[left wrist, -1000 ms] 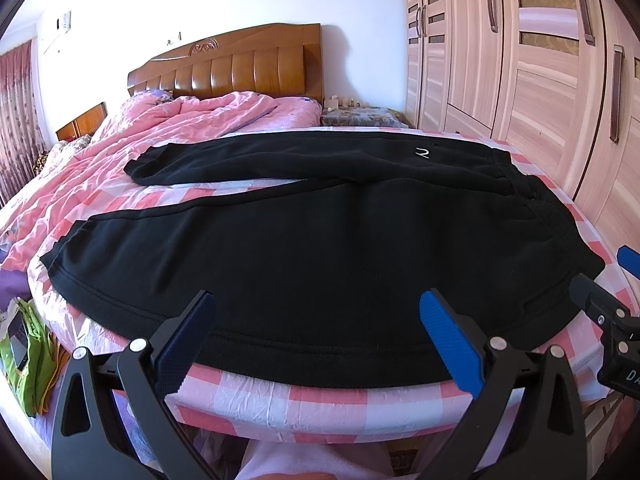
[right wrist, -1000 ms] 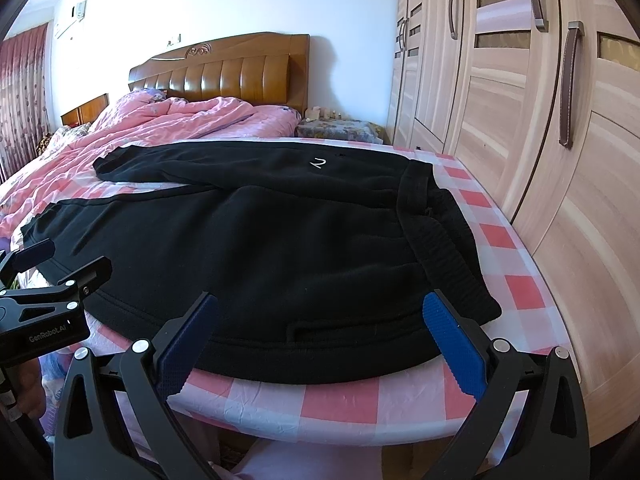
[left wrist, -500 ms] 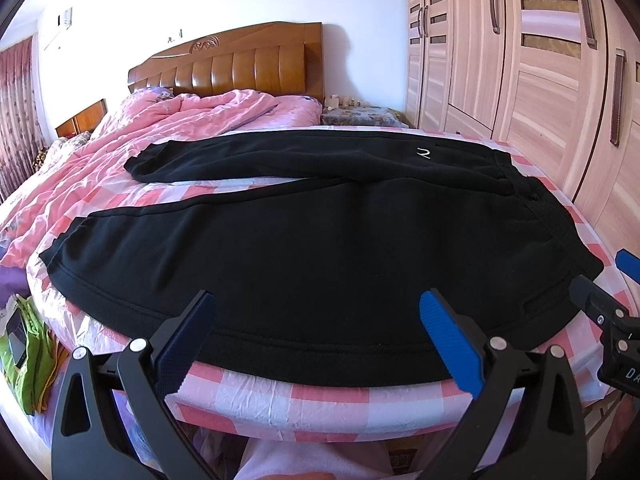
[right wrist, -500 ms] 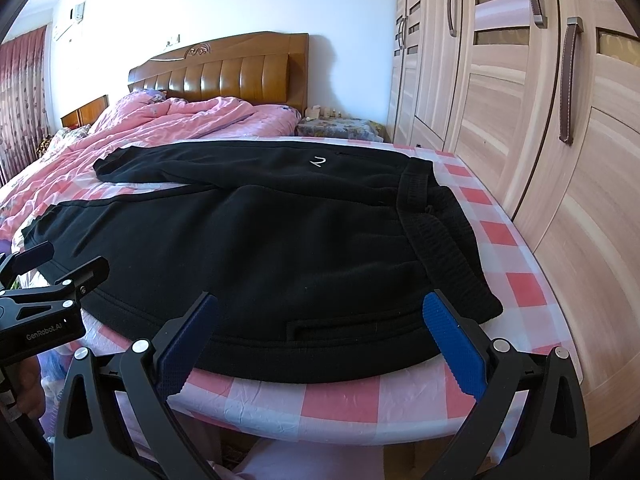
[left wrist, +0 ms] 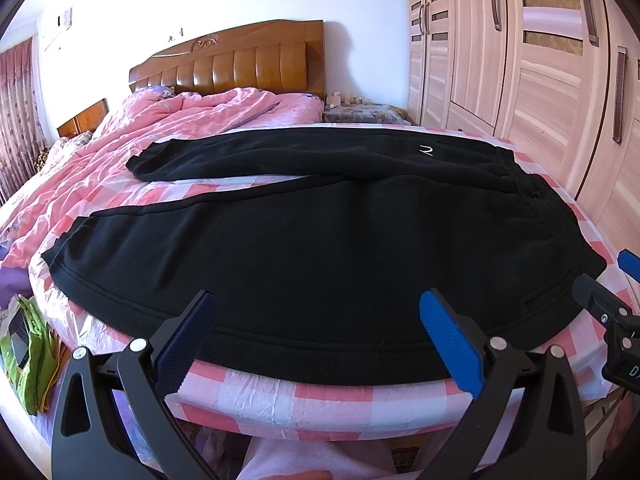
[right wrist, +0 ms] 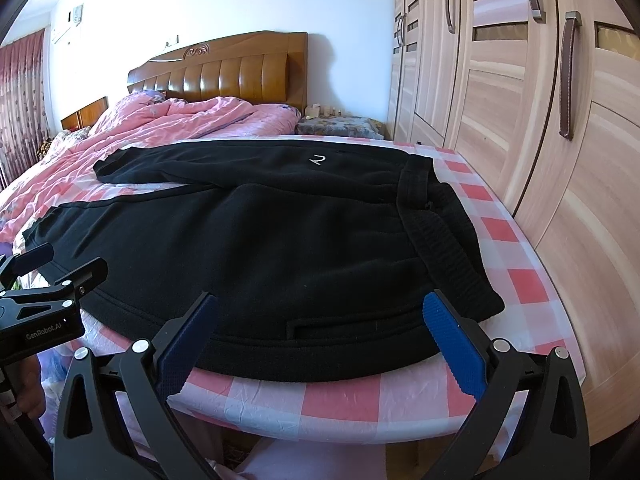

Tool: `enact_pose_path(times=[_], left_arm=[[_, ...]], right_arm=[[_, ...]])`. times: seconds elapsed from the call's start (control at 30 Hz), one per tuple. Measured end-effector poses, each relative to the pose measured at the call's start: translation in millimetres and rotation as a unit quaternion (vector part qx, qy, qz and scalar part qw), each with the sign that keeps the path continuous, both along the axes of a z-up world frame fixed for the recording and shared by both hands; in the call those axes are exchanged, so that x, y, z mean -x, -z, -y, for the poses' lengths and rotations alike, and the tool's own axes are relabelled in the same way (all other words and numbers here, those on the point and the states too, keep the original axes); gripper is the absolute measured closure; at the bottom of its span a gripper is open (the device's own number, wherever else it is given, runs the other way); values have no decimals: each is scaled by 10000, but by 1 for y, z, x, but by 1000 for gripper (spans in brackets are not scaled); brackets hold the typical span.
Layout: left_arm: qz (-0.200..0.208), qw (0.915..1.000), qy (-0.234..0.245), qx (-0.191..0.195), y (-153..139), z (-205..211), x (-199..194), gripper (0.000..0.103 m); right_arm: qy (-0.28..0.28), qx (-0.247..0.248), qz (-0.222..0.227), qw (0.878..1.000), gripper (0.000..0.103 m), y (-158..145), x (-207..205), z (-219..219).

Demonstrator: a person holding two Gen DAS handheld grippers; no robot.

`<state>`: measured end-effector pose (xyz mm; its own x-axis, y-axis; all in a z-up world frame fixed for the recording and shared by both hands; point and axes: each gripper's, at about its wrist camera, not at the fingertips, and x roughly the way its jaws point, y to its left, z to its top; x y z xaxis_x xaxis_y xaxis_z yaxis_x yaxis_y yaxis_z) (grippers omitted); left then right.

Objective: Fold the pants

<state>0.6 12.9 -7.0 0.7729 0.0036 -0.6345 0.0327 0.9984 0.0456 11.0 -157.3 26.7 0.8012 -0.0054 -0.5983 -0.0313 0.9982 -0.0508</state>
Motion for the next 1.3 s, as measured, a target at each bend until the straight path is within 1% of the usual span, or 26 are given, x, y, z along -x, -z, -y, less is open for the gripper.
enact_pose_path(times=[0.1,0.27,0.4,0.6,0.7,0.8,0.9,1.0,1.03,1.13,1.2,1.23,1.27,1.3], left_arm=[[-19,10000,31,84,-1,-2,0,1],[19,9997,-194,111,-3,-10,0,1],[8,9994,-343,85,-3,-18,-5,1],[-161,9994,-314,-20,2,-26,-22,1],[-229,9993,-270,-81,5,-27,-35,1],[-192,9996,-169,-143,7,-27,-50,2],[-226,9991,7,-354,8,-21,-72,2],[-141,9989,121,-433,7,-19,-87,2],[-45,9990,167,-410,5,-19,-93,2],[153,9984,504,-187,-2,-17,-114,2],[76,9976,637,-243,-5,-15,-130,2],[75,9967,760,-290,-8,-14,-142,2],[-9,9956,883,-301,-10,-11,-154,2],[-209,9941,1034,-257,-11,-10,-167,2]], right_arm=[[4,-10,-4,10000,4,2,2,-1],[49,-69,-36,10000,4,4,2,1],[57,-74,-83,9999,4,6,-1,3],[114,8,-184,9998,4,5,-19,12],[119,21,-175,9998,4,-1,-38,22],[55,-38,-203,9998,4,-8,-61,28],[-12,-176,-286,9994,4,-13,-88,35],[-370,-375,-301,9982,4,-20,-112,37],[-559,-505,-297,9967,4,-23,-123,39],[-1023,-807,-304,9910,4,-26,-154,43],[-1178,-728,-487,9892,4,-25,-181,43],[-1326,-642,-650,9870,4,-24,-201,43],[-1423,-568,-749,9854,4,-23,-215,43],[-1478,-482,-820,9844,4,-22,-230,45]])
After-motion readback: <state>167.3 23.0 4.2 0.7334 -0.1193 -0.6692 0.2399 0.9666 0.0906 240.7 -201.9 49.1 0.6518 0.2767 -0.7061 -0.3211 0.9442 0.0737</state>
